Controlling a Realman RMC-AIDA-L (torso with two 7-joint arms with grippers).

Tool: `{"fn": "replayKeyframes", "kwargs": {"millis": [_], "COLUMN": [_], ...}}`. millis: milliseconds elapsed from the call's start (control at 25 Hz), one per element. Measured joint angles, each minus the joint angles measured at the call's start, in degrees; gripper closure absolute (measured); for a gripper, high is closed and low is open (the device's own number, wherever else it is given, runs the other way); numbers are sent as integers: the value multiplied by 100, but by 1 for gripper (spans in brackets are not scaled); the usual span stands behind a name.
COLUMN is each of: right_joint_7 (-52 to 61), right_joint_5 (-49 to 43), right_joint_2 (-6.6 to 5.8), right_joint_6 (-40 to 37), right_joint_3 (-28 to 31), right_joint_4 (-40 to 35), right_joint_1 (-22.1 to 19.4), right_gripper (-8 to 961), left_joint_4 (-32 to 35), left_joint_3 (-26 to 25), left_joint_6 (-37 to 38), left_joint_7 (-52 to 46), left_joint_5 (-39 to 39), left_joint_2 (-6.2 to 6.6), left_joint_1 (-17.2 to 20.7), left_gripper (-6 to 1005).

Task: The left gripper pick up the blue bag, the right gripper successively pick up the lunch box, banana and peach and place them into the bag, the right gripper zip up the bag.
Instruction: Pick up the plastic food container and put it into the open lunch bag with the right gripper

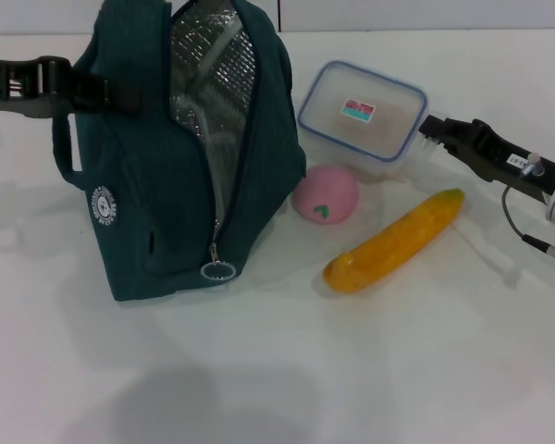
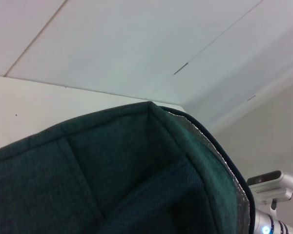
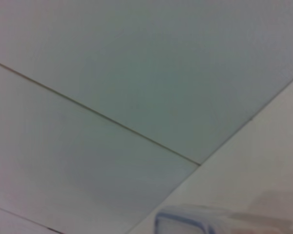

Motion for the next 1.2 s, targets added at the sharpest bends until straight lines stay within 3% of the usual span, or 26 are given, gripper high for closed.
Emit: {"fn": "replayKeyframes", "kwargs": {"millis": [480, 1200], "right_joint_7": [-63, -109], "right_joint_5": [179, 1303], "right_joint_2": [0, -40], "right_joint_6": [-485, -1432], "right_joint_3": [54, 73], "right_joint_4": [-273, -286], "right_joint_1": [-348, -778], "right_gripper": [856, 848], "left_joint_4": [34, 14], "left_joint_3": [0, 0], "left_joint_6": [-1, 18], "left_joint_7": [0, 8], "left_joint_5": [2, 2], "left_joint_2": [2, 0], "left_joint_1": [70, 51], "left_gripper": [957, 956]}}
